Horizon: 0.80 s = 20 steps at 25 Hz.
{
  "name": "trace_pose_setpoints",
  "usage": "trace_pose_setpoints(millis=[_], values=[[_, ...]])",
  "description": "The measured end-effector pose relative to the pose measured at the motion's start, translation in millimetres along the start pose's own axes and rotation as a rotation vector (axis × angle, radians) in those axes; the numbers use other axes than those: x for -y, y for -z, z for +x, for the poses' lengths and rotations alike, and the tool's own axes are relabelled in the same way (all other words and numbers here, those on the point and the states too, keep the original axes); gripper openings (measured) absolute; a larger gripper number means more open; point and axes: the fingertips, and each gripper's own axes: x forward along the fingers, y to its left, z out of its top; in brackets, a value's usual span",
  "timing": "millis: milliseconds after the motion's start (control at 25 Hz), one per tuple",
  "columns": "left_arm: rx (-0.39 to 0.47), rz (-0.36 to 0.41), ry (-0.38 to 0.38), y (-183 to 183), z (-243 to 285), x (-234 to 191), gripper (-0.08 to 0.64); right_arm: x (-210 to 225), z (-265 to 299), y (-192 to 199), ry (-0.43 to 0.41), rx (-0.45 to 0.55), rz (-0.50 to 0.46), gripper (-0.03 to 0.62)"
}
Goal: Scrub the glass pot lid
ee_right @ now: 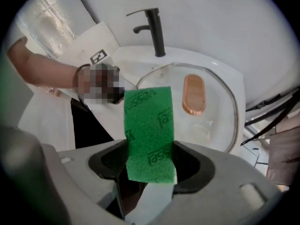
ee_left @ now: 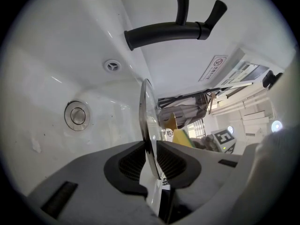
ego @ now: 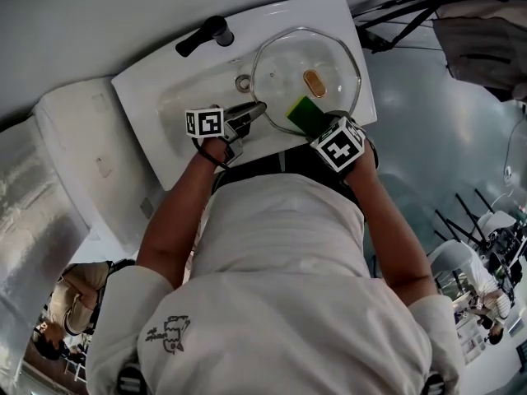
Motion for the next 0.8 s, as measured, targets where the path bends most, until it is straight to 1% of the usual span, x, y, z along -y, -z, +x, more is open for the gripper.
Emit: trace_pose_setpoints(millis=[200, 320, 400, 480, 680, 800], values=[[0.004, 0.002, -0.004, -0.8, 0.5, 0.9, 0.075, 0.9, -9.6, -88.1, -0.042, 0.16, 0.057, 0.291], [0.004, 0.008, -0.006, -0.7, 0.9, 0.9, 0.075, 12.8, -5.0, -120.2, -0.033, 0.184, 0.122, 0.291], [0.005, 0.011, -0.007, 0.1, 0.6, 0.6, 0.075, 20.1, -0.6, -126.7, -0.023, 0.185, 0.165, 0.291], [0.01, 0.011, -0.008, -0.4, 0.7, 0.0, 0.075, 22.9, 2.5, -130.5, -0.023, 0.192, 0.184, 0.291], [0.043, -0.005, -0.005, -1.1, 0.5, -0.5, 0.075, 18.1, 9.2, -126.9, 0.022, 0.181, 0.13, 0.29], [0.059, -0.015, -0.004, -2.9, -0.2, -1.1, 0.074, 7.5, 8.8, -123.4, 0.024, 0.192, 0.083, 0.288]])
